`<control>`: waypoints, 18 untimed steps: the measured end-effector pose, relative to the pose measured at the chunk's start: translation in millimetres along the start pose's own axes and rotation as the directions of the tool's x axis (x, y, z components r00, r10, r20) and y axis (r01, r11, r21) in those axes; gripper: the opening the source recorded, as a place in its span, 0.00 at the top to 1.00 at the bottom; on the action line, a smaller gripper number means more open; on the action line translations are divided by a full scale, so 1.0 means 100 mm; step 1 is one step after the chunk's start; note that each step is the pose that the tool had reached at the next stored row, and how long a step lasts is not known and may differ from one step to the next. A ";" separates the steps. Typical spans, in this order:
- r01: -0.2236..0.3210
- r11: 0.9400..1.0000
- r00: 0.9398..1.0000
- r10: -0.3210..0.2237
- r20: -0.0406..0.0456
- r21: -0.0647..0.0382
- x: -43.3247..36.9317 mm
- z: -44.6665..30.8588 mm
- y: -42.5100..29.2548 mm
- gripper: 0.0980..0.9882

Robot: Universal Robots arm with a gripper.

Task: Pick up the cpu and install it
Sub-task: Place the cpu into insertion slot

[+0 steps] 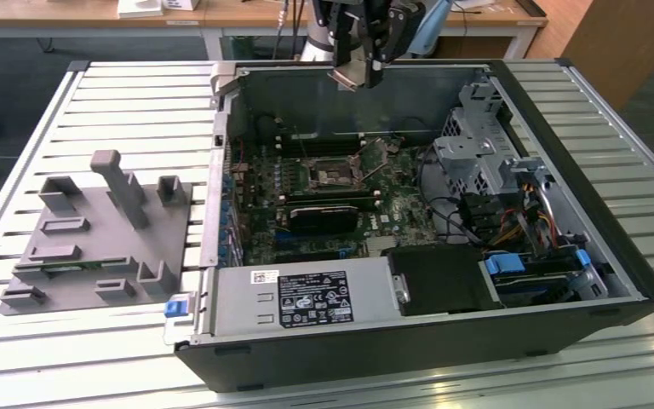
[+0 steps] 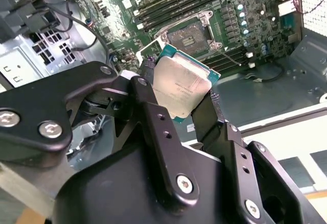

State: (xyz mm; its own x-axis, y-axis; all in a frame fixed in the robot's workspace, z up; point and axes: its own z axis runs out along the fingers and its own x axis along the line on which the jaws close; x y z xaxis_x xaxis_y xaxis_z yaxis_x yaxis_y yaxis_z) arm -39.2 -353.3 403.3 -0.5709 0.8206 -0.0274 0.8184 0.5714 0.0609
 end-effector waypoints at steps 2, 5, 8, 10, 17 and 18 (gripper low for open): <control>-0.017 1.000 1.000 0.017 0.001 0.000 0.001 0.004 -0.002 0.50; -0.039 0.999 0.999 0.039 0.002 0.001 0.002 0.009 -0.004 0.50; -0.061 0.998 0.998 0.061 0.004 0.002 0.003 0.013 -0.005 0.50; -0.076 0.997 0.997 0.076 0.005 0.002 0.004 0.017 -0.006 0.50; -0.132 0.991 0.991 0.132 0.008 0.003 0.008 0.028 -0.009 0.50; -0.140 0.990 0.990 0.139 0.009 0.003 0.008 0.030 -0.010 0.50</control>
State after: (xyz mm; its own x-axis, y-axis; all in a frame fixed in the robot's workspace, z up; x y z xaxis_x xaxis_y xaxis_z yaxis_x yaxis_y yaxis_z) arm -40.2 -353.1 400.2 -0.4505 0.8923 -0.0273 0.8903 0.4514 0.0610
